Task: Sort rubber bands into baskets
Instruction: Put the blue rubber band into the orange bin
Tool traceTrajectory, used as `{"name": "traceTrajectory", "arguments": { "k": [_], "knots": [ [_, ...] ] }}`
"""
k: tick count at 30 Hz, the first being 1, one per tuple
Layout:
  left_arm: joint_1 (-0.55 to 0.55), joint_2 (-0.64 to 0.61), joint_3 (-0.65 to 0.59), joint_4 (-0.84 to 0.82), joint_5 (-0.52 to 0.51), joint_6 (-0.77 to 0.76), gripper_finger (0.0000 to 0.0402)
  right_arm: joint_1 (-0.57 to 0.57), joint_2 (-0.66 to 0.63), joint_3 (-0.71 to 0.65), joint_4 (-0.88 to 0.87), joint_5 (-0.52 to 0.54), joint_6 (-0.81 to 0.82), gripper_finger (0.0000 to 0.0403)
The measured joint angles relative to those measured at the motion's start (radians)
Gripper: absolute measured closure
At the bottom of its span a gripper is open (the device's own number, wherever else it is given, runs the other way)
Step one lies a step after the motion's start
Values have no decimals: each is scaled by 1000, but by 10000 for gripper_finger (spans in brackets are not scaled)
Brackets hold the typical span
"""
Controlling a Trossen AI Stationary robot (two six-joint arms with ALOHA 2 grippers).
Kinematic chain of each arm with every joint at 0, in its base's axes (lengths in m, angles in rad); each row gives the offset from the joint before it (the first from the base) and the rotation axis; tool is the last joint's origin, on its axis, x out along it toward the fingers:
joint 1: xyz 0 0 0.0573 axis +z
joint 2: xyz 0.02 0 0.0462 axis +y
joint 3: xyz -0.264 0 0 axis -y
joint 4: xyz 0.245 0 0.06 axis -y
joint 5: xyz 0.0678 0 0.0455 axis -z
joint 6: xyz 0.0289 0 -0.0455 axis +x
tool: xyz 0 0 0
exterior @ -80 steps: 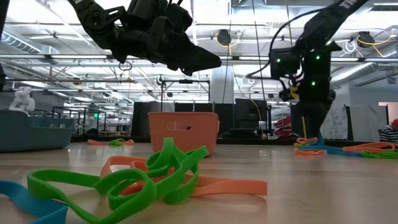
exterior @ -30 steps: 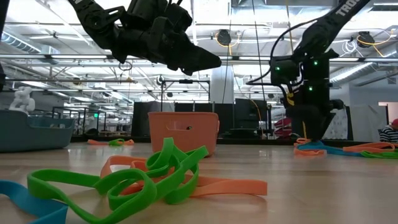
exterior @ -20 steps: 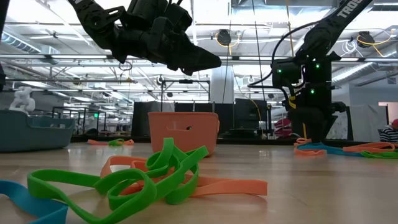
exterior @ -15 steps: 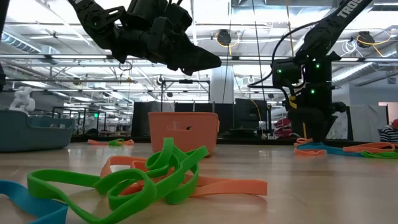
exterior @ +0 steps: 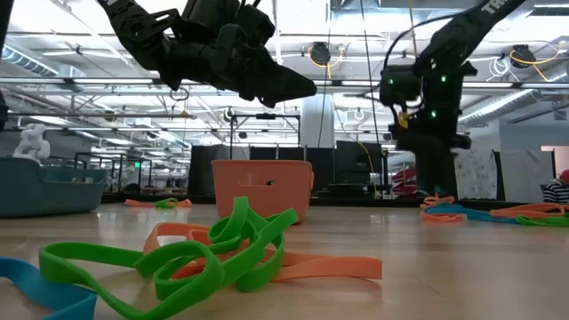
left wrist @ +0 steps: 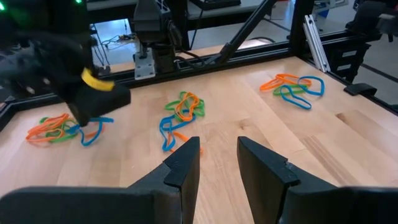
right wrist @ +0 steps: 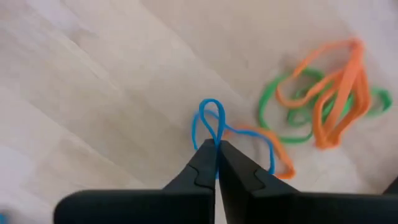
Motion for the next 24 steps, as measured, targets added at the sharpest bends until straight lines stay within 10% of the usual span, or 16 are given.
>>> {"name": "traceTrajectory", "arguments": {
  "k": [14,24],
  "knots": [
    [-8,38,0,141,81,-70,285,183,-174,14,418,-341,-93,403],
    [-7,40,0,191,-34,-41,285,363,-140,14,593,-365,-98,403]
  ]
}}
